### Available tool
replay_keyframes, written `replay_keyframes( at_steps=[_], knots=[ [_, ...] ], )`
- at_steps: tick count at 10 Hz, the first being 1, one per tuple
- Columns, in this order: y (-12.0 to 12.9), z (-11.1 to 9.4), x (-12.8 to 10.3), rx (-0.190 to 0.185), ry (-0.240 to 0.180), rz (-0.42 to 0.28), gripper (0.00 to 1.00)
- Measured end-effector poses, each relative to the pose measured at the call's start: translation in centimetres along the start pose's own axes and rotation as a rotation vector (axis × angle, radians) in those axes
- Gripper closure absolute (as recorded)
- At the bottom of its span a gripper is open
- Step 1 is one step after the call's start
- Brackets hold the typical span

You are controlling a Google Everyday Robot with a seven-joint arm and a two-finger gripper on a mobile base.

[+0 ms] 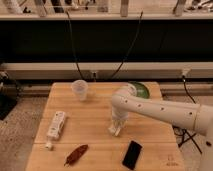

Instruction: Place the white sponge in the ceramic cup

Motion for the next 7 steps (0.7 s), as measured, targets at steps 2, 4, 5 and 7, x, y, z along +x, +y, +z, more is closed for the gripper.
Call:
replay_keyframes(
  at_steps=[2,4,5,7],
  knots=[
    [0.0,-1.0,1.5,0.012,0.011,0.005,1.0],
    [-0.6,-2.2,2.7,0.022,0.023,-0.002,1.0],
    [-1.0,-3.6,4.0,0.033,0.029,-0.005,1.0],
    [-2.2,-5.3,6.9,0.065,0.037,-0.018,1.0]
  ],
)
